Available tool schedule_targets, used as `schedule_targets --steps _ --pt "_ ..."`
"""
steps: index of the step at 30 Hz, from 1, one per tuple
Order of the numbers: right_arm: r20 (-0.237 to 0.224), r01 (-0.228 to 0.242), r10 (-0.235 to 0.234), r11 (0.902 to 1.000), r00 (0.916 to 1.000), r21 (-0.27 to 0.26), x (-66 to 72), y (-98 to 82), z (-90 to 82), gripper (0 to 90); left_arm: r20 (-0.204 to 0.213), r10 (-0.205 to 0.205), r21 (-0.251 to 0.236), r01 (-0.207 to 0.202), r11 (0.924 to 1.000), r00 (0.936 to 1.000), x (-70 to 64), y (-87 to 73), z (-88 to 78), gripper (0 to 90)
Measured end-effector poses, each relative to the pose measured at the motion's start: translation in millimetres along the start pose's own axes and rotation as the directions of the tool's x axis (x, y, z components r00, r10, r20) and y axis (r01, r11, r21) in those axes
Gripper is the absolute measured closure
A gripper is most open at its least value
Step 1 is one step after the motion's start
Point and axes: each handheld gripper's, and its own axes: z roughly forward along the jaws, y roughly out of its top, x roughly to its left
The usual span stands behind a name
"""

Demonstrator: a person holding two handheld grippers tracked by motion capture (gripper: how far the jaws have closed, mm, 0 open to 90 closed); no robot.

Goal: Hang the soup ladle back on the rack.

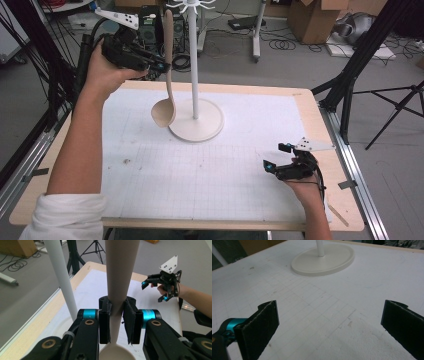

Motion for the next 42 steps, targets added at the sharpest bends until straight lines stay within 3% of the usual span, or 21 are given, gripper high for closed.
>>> schedule_targets --steps 13,22,31,38,42 --pt "0.000 -0.003 0.003 1.0000 1.0000 0.000 0.0 0.0 0.0 0.4 -0.044 -0.029 0.033 0.030 0.9990 0.9986 4.5 7.6 8.9 75.8" --pt "0.000 0.001 -0.001 1.0000 1.0000 -0.002 -0.4 -0.2 0.9 0.4 -0.024 -0.048 0.017 0.048 0.9987 0.9986 13.6 2.9 -0.1 75.8" --pt "0.002 -0.007 0.007 1.0000 1.0000 -0.003 -0.5 -0.2 -1.2 0.4 0.000 -0.079 -0.008 0.079 0.9969 0.9969 35.0 -4.9 -9.1 75.8" --pt "0.008 -0.004 0.004 1.0000 1.0000 0.002 -2.6 -1.5 -0.7 0.4 0.033 -0.083 0.002 0.083 0.9965 0.9960 48.4 -3.6 -5.1 75.8" --pt "0.007 -0.001 0.001 1.0000 1.0000 -0.003 -2.9 -1.4 -1.4 0.4 0.027 -0.087 0.011 0.086 0.9962 0.9959 52.0 -1.7 -2.4 75.7"
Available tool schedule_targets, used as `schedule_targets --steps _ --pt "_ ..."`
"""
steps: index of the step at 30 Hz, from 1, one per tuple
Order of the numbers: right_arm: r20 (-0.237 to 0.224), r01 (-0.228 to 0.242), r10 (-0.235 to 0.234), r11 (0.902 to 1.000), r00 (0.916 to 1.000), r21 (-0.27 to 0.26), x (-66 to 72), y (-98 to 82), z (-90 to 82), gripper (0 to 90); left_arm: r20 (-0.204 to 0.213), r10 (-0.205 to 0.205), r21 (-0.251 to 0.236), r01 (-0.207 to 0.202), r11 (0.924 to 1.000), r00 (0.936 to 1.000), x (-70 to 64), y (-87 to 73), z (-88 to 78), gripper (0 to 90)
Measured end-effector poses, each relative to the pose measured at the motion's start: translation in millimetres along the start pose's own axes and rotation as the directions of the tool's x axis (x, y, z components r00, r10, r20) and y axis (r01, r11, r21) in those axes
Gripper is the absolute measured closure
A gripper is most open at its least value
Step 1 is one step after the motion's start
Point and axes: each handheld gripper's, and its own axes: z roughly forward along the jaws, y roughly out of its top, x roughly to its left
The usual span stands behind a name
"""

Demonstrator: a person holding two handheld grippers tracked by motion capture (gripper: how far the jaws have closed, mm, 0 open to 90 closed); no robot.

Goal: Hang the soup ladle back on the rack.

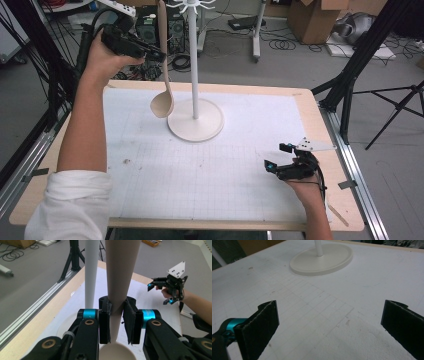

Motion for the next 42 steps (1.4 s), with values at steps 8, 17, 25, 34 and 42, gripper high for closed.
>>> schedule_targets --steps 8,17,25,34,42 --pt "-0.005 0.000 0.000 1.0000 1.0000 0.009 1.8 -0.6 0.7 0.4 -0.010 -0.015 0.001 0.015 0.9999 0.9998 2.9 1.6 1.7 75.7" --pt "-0.003 0.002 -0.002 0.9999 1.0000 0.013 1.2 -0.9 1.8 0.4 -0.018 -0.027 0.011 0.027 0.9996 0.9995 8.3 -0.3 -0.5 75.7" --pt "0.000 -0.003 0.003 0.9999 1.0000 0.012 1.5 -0.8 1.0 0.4 -0.003 -0.026 0.020 0.026 0.9995 0.9997 11.1 1.4 5.1 75.7" --pt "0.001 0.004 -0.004 0.9999 1.0000 0.013 1.0 -1.1 1.3 0.4 0.007 -0.015 0.036 0.015 0.9992 0.9999 9.4 5.4 7.1 75.7" --pt "-0.002 -0.003 0.003 0.9999 1.0000 0.010 1.3 -1.0 1.0 0.4 0.016 -0.002 0.061 0.001 0.9981 0.9999 2.6 8.3 14.0 75.7"
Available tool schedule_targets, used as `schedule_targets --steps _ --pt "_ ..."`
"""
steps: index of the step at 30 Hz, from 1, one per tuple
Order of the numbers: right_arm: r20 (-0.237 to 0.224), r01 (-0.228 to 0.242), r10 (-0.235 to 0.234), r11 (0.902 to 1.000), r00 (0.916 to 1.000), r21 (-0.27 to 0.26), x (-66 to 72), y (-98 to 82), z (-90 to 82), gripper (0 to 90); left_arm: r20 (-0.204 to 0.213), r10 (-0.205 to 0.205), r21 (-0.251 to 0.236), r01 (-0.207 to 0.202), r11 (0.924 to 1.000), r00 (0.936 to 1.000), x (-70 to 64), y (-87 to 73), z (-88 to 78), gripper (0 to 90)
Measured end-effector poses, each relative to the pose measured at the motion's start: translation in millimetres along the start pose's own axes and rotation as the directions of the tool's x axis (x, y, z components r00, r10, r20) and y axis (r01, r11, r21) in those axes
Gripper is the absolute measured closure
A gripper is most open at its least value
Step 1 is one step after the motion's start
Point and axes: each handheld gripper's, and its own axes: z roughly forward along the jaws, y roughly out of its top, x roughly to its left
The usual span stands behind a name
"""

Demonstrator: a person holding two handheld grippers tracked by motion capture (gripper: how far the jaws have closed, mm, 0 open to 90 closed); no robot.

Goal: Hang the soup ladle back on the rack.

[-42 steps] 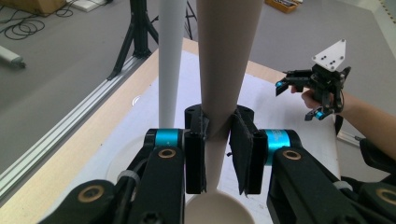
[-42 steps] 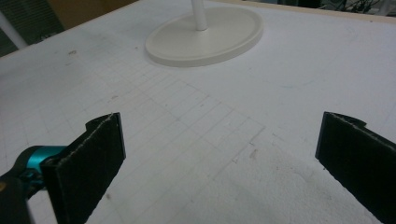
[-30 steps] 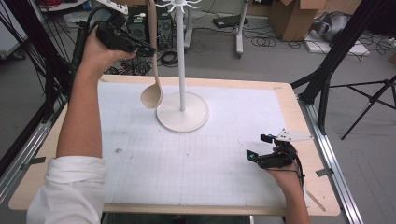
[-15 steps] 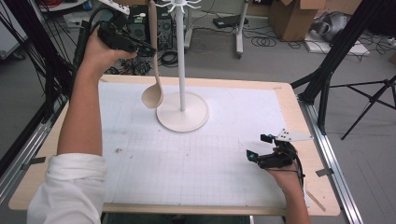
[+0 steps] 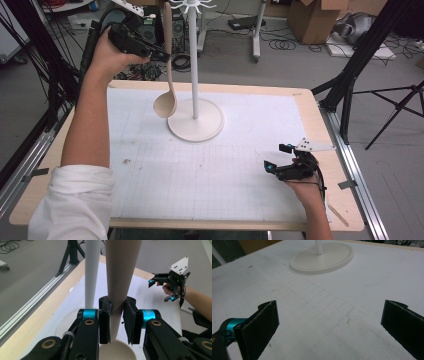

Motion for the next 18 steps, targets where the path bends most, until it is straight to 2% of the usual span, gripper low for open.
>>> schedule_targets --steps 4,18 --pt "0.001 0.004 -0.004 1.0000 1.0000 0.005 1.0 0.1 0.7 0.4 0.007 0.005 0.013 -0.005 0.9999 1.0000 -2.8 2.0 3.9 75.7" --pt "0.000 0.002 -0.002 1.0000 1.0000 -0.006 0.1 0.3 -0.7 0.4 -0.006 0.009 0.054 -0.008 0.9985 0.9999 -4.0 11.3 12.0 75.7"
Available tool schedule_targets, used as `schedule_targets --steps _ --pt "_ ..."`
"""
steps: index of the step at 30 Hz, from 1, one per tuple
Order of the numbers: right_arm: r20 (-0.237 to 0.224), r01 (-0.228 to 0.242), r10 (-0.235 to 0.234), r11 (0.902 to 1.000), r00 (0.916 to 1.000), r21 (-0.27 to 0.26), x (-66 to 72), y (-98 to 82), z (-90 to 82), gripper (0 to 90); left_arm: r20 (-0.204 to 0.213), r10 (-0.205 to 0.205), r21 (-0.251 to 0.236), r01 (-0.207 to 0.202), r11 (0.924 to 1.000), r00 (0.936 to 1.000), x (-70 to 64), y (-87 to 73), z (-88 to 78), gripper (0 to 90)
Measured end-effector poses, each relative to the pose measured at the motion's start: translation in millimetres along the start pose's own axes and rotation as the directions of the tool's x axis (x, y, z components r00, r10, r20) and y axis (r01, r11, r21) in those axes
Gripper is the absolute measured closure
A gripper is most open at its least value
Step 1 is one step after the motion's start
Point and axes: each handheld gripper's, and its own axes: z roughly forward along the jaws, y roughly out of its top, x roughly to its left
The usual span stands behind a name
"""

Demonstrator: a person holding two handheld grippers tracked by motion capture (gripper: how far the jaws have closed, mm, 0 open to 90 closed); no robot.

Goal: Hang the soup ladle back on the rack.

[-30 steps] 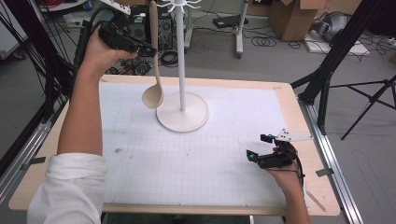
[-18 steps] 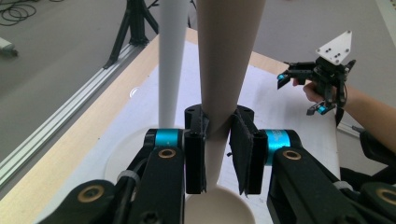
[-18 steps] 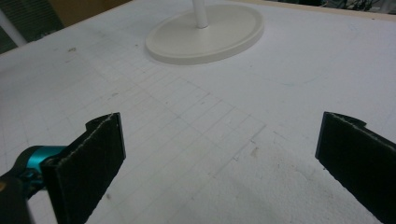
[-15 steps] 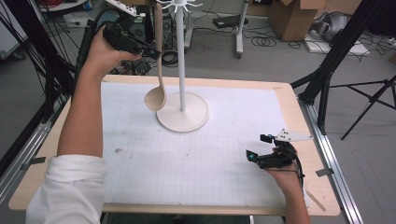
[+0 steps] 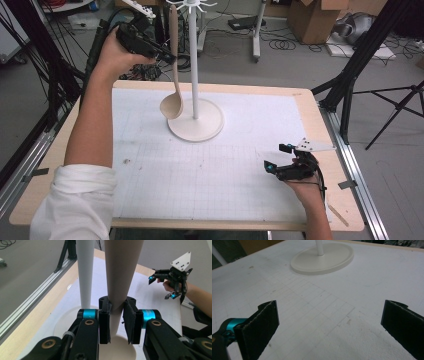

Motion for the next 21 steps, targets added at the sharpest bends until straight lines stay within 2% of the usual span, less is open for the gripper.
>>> schedule_targets --steps 6,10,16,21 --pt "0.000 -0.001 0.001 1.0000 1.0000 0.001 -0.3 0.0 -0.2 0.4 -0.016 -0.007 0.024 0.007 0.9997 0.9998 -0.6 1.0 1.6 75.6" --pt "-0.002 -0.002 0.002 1.0000 1.0000 0.000 0.4 0.0 -0.6 0.4 -0.032 -0.015 0.009 0.015 0.9998 0.9994 -0.3 0.2 1.1 73.6" --pt "-0.002 -0.001 0.001 1.0000 1.0000 0.000 0.7 0.1 -0.7 0.4 -0.038 -0.025 -0.016 0.024 0.9996 0.9990 -2.2 -1.8 -5.6 63.6" --pt "-0.001 0.007 -0.007 1.0000 1.0000 0.001 0.8 0.1 -0.3 0.4 -0.057 -0.058 -0.032 0.056 0.9979 0.9967 -1.5 -16.2 -12.1 52.9"
